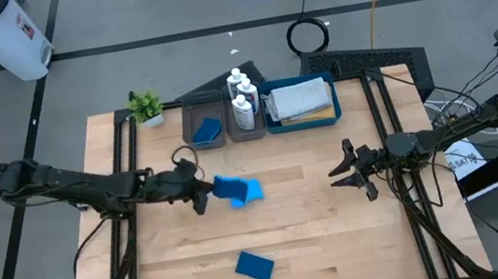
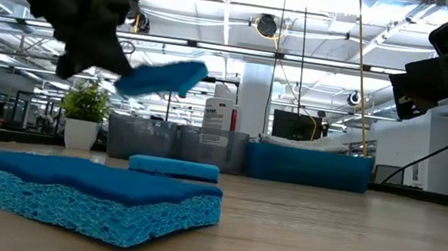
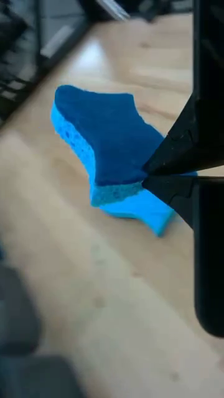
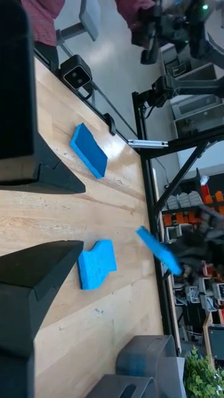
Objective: Pick & Place Kitchen Items
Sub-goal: Put the top blue sponge into the left black bin
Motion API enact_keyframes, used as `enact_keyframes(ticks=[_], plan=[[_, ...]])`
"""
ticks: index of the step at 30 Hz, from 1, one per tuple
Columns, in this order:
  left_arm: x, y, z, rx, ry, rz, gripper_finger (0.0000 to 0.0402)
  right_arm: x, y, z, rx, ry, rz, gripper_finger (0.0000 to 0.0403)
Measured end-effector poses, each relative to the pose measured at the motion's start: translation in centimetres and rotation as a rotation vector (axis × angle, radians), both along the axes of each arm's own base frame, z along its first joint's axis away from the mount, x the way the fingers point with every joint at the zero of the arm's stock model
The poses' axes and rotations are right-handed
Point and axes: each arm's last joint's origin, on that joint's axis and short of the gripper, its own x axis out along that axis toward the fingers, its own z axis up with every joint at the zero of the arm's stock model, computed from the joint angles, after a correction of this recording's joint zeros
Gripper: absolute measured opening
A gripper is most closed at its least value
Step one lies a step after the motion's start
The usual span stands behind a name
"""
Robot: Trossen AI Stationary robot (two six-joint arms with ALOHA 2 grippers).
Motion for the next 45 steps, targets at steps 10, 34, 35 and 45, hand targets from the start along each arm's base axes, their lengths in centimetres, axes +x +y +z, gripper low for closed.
enact_keyframes(ticks=[10,34,35,45], plan=[[-2.8,1.9,4.1,0.097,-0.242,0.239,0.0003,0.0,0.0,0.0,0.000,0.000,0.000,0.0100],[-2.8,10.0,3.0,0.238,-0.159,0.765,0.0009,0.0,0.0,0.0,-0.016,-0.002,0.001,0.0100],[-2.6,10.3,2.8,0.240,-0.155,0.777,0.0010,0.0,0.0,0.0,-0.018,-0.003,0.001,0.0100],[-0.2,13.4,-0.2,0.224,-0.132,0.870,0.0011,0.0,0.0,-0.1,-0.019,0.005,0.001,0.0100]])
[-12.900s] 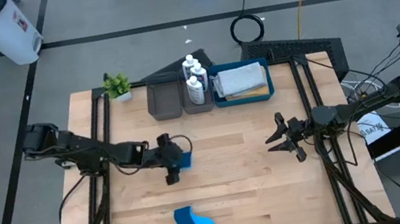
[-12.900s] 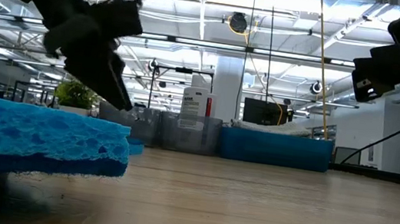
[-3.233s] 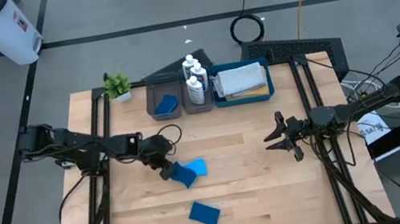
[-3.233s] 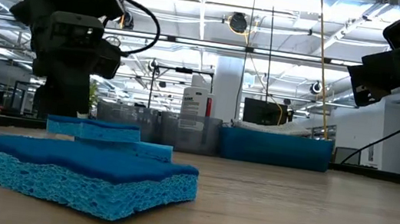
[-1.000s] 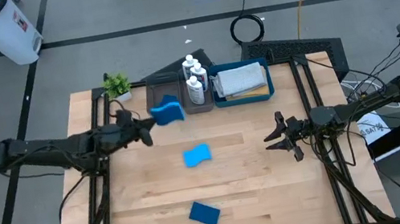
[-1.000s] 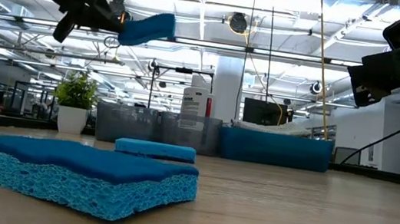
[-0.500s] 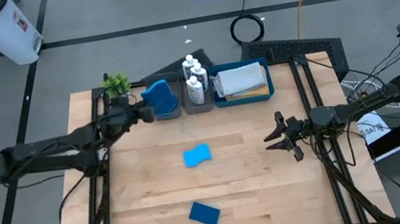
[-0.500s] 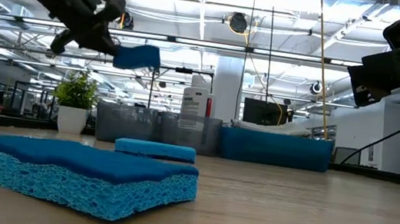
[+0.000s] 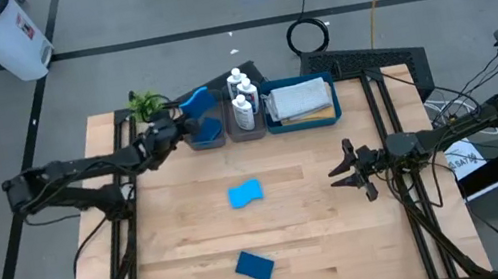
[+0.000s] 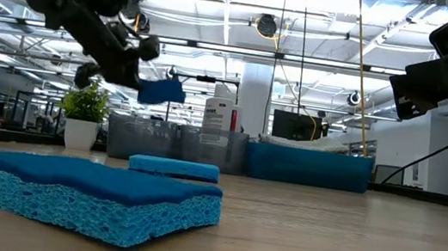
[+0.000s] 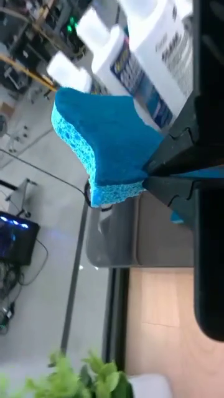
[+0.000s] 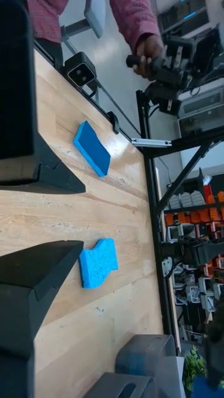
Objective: Pick & Place Kitchen Items
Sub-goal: Put the top blue sponge into the left black bin
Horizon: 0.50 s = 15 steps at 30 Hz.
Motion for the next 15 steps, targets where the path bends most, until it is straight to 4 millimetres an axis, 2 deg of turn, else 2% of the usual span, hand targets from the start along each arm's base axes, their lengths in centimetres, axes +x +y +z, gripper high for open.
enact_keyframes(ticks=[15], plan=[[1.1,2.2,-4.2,-0.091,0.078,0.046,0.0007,0.0,0.0,-0.1,-0.009,0.004,0.001,0.0100]])
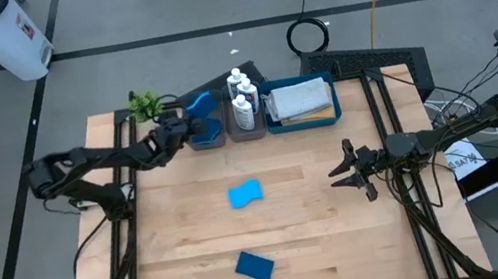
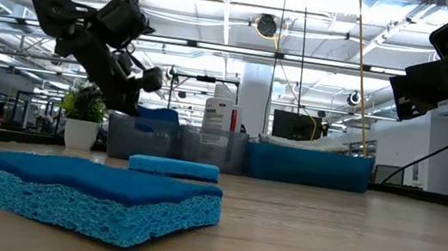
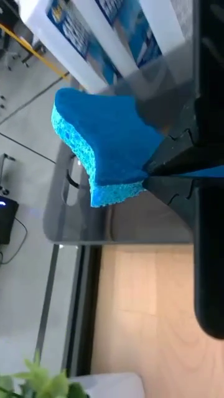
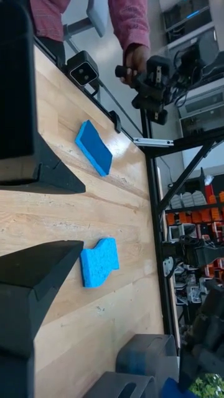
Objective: Pick & Place Kitchen Items
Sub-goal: Put the top blue sponge into the left black bin, then put the light blue sponge into the left black bin
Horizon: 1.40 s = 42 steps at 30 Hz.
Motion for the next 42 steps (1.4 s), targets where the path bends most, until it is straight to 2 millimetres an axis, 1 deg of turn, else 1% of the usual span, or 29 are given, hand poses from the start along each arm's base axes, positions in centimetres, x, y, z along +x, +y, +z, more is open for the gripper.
enact_keyframes(ticks=[4,7,10,17,24,27,31,37,40,42], plan=[[0.1,0.1,-0.7,-0.022,0.011,0.010,0.0016,0.0,0.0,0.0,0.000,0.000,0.000,0.0100],[0.2,0.1,-1.0,-0.026,0.019,0.009,0.0008,0.0,0.0,0.0,0.000,0.000,0.000,0.0100],[0.3,0.1,-1.0,-0.025,0.020,0.003,0.0005,0.0,0.0,0.0,0.000,0.000,0.000,0.0100],[0.5,0.2,-0.7,-0.014,-0.023,-0.018,0.0030,0.0,0.0,0.0,0.000,0.000,0.000,0.0100],[0.5,0.2,-0.7,-0.014,-0.025,-0.017,0.0033,0.0,0.0,0.0,0.000,0.000,0.000,0.0100],[0.5,0.2,-0.6,0.007,0.004,-0.037,0.0038,0.0,0.0,0.0,0.000,0.000,0.000,0.0100],[0.7,0.2,-0.5,0.044,0.034,-0.066,0.0073,0.0,0.0,0.0,0.000,0.000,0.000,0.0100],[0.8,0.3,-0.2,0.082,0.065,-0.103,0.0154,0.0,0.0,0.0,0.000,0.001,0.000,0.0100],[1.0,0.1,0.8,0.105,0.064,-0.218,0.0191,0.0,0.0,0.0,0.000,0.001,0.000,0.0100],[1.5,-0.3,1.6,0.150,0.079,-0.338,0.0210,0.0,0.0,0.0,0.000,0.001,0.000,0.0100]])
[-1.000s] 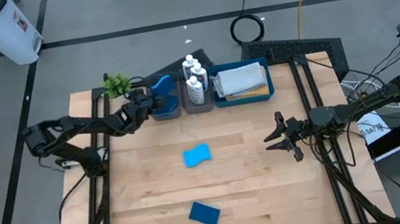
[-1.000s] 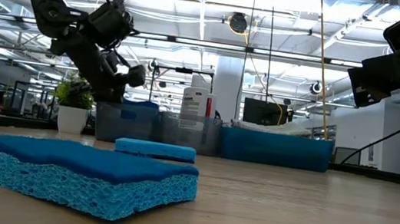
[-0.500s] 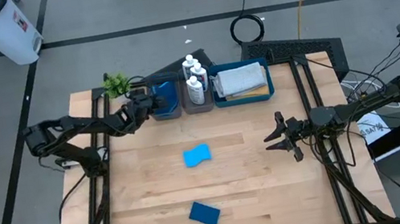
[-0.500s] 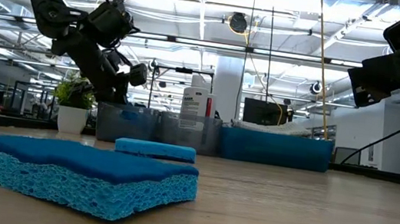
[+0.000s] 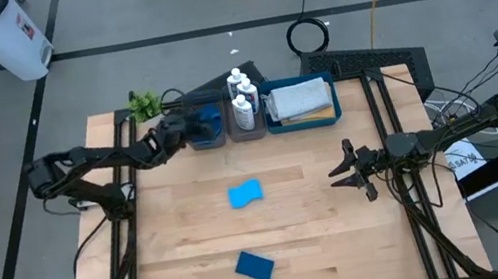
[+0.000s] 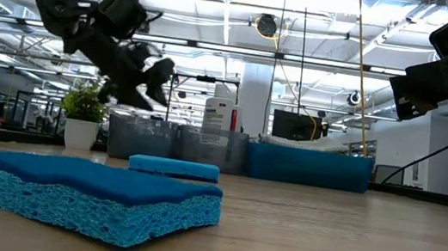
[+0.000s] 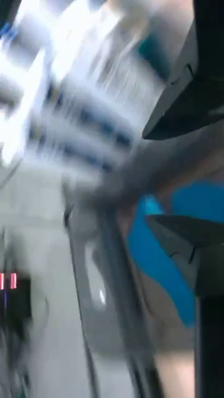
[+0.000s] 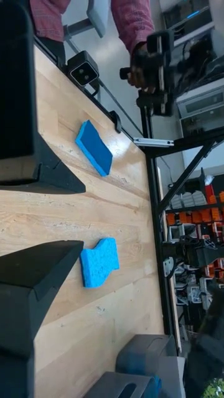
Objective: Pick & Place Kitchen Items
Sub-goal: Put the light blue sponge into the left black bin
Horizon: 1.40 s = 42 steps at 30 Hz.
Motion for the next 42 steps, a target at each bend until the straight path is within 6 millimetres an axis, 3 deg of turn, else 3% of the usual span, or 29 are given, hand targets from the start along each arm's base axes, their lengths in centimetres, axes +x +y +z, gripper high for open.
enact_keyframes(ticks=[11,22,31,36,42], plan=[[2.2,-5.8,4.5,0.159,-0.069,-0.460,0.0262,0.0,0.0,0.0,0.000,0.000,0.000,0.0100],[3.4,-11.2,3.9,0.039,-0.081,-0.724,0.0274,0.0,0.0,0.0,0.000,-0.001,0.000,0.0100],[3.4,-12.9,3.7,-0.131,-0.144,-0.719,0.0276,0.0,0.0,0.0,0.000,-0.001,0.000,0.0100],[3.7,-13.4,4.2,-0.171,-0.156,-0.741,0.0300,0.0,0.0,0.0,0.000,-0.001,0.000,0.0100],[4.4,-14.9,5.9,-0.168,0.006,-0.866,0.0341,0.0,0.0,0.0,0.000,-0.001,-0.001,0.0100]])
